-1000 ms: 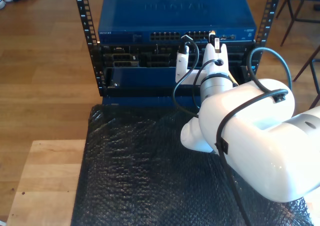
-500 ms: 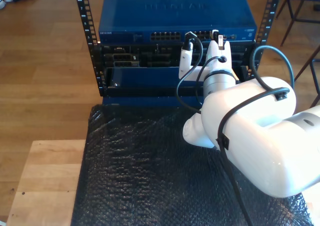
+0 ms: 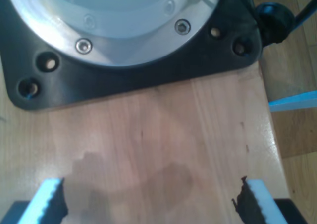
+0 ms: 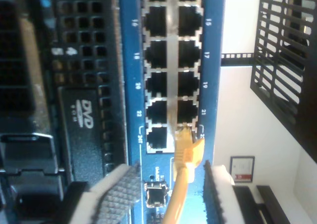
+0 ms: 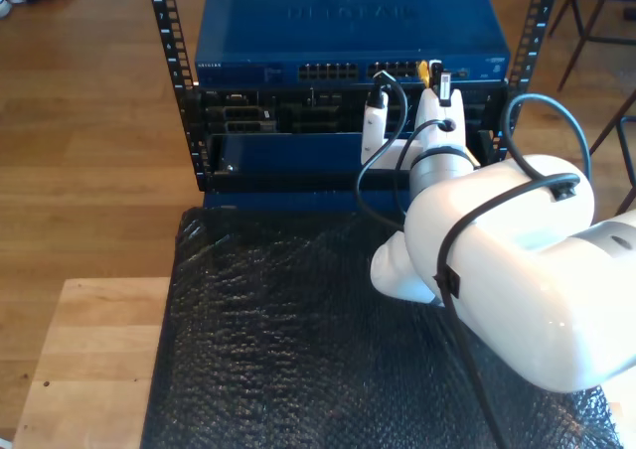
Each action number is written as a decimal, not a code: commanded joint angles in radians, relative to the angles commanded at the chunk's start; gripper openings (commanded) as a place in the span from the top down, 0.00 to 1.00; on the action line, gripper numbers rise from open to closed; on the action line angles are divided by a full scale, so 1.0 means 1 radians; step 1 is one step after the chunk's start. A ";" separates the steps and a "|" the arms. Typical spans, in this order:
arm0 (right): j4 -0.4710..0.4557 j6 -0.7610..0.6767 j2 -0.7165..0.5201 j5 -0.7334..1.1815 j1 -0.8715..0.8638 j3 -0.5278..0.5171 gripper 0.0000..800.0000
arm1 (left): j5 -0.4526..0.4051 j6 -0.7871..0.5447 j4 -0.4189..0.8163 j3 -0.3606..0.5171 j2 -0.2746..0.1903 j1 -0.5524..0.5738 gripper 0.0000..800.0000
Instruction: Grab the cable and plug it in
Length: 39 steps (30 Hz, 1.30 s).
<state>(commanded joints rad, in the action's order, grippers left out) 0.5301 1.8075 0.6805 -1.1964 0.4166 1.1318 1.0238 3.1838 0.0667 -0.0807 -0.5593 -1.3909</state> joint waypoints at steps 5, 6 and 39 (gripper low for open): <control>0.000 -0.002 -0.041 0.005 0.011 -0.040 0.43 | 0.000 0.000 0.000 0.000 0.002 0.000 0.00; 0.000 -0.002 -0.051 0.006 0.017 -0.046 0.42 | 0.000 0.000 0.000 0.002 0.002 0.000 0.00; -0.100 -0.020 -0.601 0.666 -0.137 -0.361 0.14 | 0.000 0.000 0.000 0.000 0.002 0.000 0.00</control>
<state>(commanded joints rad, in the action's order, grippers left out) 0.4304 1.7875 0.0790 -0.5305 0.2800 0.7712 1.0238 3.1838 0.0667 -0.0807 -0.5577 -1.3909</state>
